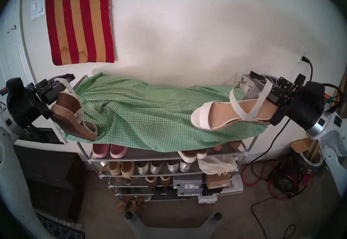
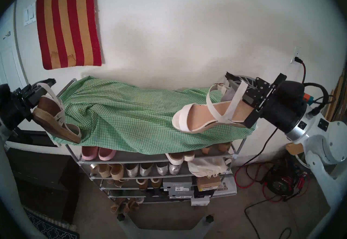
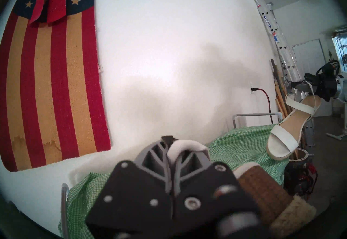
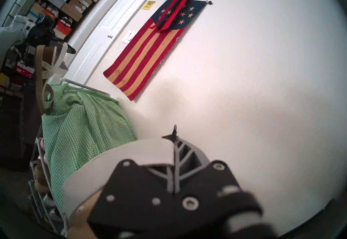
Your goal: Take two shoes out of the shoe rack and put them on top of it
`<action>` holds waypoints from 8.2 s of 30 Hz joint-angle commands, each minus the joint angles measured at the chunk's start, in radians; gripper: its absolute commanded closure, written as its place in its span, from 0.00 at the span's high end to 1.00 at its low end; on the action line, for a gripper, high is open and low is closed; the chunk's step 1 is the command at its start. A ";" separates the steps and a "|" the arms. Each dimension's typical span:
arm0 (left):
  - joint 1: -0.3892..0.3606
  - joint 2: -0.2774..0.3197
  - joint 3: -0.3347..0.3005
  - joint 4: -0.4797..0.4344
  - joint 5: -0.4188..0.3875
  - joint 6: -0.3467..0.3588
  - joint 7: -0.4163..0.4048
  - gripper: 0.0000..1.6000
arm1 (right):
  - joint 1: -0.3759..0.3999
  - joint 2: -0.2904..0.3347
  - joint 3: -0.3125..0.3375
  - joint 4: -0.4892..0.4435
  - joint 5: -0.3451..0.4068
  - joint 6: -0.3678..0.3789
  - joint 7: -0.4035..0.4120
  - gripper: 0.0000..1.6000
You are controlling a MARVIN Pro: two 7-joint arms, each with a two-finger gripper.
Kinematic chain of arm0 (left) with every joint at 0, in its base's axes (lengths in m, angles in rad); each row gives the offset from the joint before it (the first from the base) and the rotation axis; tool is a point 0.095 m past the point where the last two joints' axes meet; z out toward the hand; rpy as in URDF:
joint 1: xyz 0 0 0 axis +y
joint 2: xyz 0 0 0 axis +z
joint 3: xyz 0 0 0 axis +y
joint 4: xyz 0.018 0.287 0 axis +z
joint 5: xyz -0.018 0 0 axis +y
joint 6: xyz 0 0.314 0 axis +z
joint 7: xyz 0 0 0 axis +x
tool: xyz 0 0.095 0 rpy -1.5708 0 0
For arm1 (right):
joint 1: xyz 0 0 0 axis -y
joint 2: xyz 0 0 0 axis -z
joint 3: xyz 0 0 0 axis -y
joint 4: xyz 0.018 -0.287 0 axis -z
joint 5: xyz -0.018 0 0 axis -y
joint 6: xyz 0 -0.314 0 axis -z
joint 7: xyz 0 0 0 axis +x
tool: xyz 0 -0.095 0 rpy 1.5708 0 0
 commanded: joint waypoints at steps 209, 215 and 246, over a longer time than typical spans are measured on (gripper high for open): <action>-0.927 0.949 1.508 0.495 0.067 0.176 -0.080 1.00 | 0.380 0.430 -0.264 0.201 0.119 0.354 -0.220 0.00; -0.947 0.992 1.496 0.470 0.045 0.172 -0.087 1.00 | 0.392 0.430 -0.281 0.201 0.119 0.349 -0.223 0.00; -1.057 1.082 1.313 0.557 -0.149 0.149 -0.064 1.00 | 0.452 0.430 -0.349 0.186 0.129 0.329 -0.237 0.00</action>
